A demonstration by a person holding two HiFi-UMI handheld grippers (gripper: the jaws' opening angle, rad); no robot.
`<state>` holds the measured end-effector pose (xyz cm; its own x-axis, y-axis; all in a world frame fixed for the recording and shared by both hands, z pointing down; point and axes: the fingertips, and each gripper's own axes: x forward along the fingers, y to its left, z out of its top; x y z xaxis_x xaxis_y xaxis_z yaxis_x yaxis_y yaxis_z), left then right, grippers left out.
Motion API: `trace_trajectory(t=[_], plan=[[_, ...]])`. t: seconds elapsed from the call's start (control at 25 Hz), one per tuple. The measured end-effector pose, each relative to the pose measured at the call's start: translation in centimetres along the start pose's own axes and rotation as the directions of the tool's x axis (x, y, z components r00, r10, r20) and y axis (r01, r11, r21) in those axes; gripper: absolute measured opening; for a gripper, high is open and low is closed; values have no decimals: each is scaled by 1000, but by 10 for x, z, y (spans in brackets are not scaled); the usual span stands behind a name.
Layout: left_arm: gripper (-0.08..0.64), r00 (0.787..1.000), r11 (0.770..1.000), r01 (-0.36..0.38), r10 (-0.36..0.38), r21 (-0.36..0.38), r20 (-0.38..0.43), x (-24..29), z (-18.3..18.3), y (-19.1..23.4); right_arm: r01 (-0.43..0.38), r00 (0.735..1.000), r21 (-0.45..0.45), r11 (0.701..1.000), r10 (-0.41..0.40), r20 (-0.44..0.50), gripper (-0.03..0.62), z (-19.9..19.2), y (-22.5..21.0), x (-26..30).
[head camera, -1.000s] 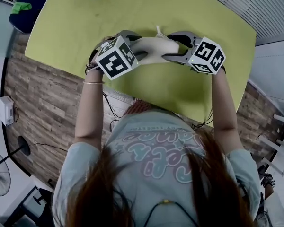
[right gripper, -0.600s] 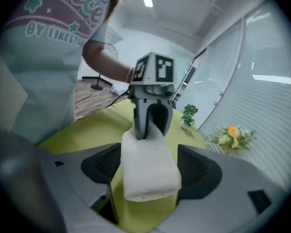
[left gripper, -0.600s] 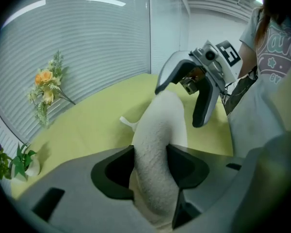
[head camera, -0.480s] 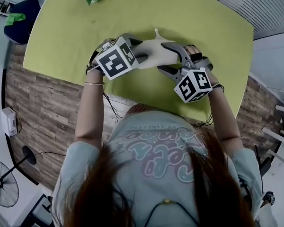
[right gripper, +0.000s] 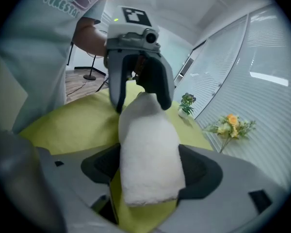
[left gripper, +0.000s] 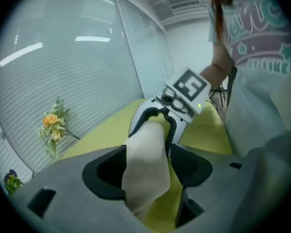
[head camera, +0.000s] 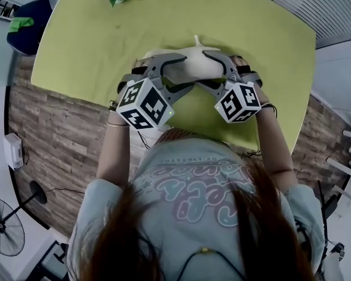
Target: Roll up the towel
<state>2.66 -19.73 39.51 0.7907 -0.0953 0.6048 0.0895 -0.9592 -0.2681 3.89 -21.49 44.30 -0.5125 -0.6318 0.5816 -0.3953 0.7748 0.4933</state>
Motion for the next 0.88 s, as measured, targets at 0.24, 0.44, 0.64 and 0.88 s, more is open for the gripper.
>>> trace_trajectory(t=[0.24, 0.44, 0.64, 0.88], plan=[[275, 991, 991, -94, 102, 92, -92, 24, -28, 3, -18, 1000, -13, 1000, 18, -4, 341, 0, -5, -1], [275, 997, 999, -34, 32, -28, -75, 22, -27, 27, -131, 991, 140, 982, 127, 35, 308, 4, -25, 1], [275, 999, 987, 17, -25, -157, -46, 27, -23, 60, -228, 971, 358, 905, 185, 149, 316, -2, -51, 7], [275, 999, 962, 28, -32, -273, -8, 35, -28, 86, -279, 950, 551, 786, 140, 281, 333, -13, -74, 16]])
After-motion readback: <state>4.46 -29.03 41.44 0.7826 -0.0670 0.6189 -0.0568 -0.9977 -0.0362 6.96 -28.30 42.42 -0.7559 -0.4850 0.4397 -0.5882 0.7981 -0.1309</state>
